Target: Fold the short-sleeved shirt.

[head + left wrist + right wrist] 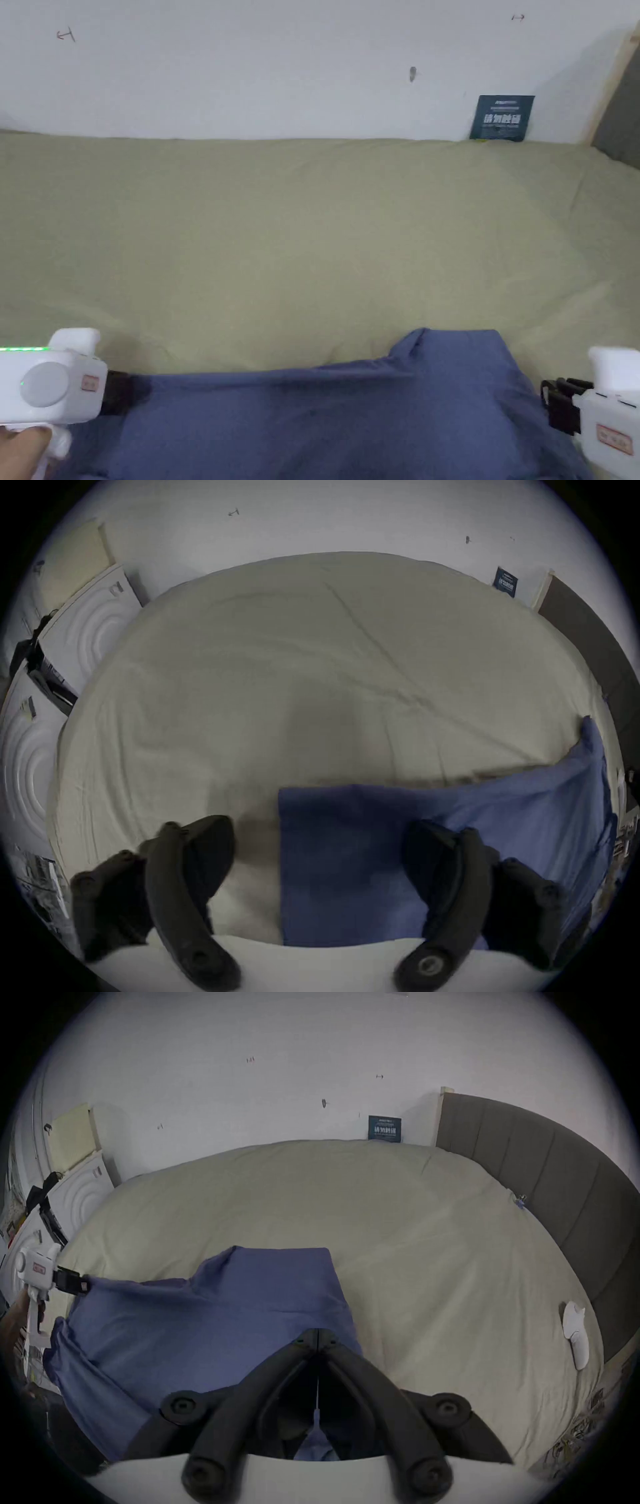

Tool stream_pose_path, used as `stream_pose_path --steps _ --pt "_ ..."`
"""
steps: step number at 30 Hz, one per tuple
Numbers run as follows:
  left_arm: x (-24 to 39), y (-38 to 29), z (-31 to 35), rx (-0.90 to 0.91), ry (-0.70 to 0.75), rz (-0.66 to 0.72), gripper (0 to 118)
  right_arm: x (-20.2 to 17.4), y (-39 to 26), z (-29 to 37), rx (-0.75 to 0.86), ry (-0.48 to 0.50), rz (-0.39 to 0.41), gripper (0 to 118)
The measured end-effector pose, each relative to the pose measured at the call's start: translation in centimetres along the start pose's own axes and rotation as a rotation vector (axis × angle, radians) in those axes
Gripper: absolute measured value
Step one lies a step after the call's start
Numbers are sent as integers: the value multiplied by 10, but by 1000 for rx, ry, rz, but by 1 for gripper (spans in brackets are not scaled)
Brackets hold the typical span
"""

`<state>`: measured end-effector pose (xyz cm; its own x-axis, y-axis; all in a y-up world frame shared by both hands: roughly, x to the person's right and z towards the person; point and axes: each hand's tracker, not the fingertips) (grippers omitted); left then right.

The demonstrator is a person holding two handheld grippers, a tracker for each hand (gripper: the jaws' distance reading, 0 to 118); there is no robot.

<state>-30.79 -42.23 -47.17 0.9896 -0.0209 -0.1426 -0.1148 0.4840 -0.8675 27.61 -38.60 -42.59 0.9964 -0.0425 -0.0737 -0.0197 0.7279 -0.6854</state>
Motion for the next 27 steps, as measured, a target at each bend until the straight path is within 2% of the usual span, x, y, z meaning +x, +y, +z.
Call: stream_pose_path --steps 1,2,5,6,7,8,9,16,20,21,22,23,24,26,27 --pt "3 1 3 9 9 -28 29 2 2 -1 -3 -3 2 3" --pt "6 1 4 12 8 -48 3 4 6 -5 -11 -6 6 3" --pt "8 4 5 9 7 -65 3 13 18 -16 -72 15 13 5" --pt "7 5 4 6 5 -60 3 15 24 -22 -113 48 3 22" --pt "22 -5 19 4 -3 -43 3 17 29 -31 -143 49 -4 64" --pt "24 -7 21 1 -13 -24 3 19 32 -40 -167 45 4 84" --pt "26 -10 23 0 -20 -8 3 20 36 -45 -196 81 3 87" --pt "11 5 12 -5 -27 -1 3 11 60 -95 -282 71 -1 86" --pt "1 8 2 -7 -39 9 3 3 61 -112 -364 69 47 84" --pt "-1 9 1 -6 -42 14 3 2 58 -113 -388 62 60 76" --pt "-3 11 2 -3 -43 17 3 1 55 -110 -365 61 66 56" --pt "4 4 7 -5 -45 16 3 0 54 -105 -338 10 111 31" --pt "3 5 8 -5 -48 17 3 1 55 -98 -321 40 99 5" --pt "-2 7 10 -4 -56 25 3 6 56 -82 -274 100 33 5" --pt "-6 6 9 1 -58 27 3 4 57 -75 -271 83 49 5"
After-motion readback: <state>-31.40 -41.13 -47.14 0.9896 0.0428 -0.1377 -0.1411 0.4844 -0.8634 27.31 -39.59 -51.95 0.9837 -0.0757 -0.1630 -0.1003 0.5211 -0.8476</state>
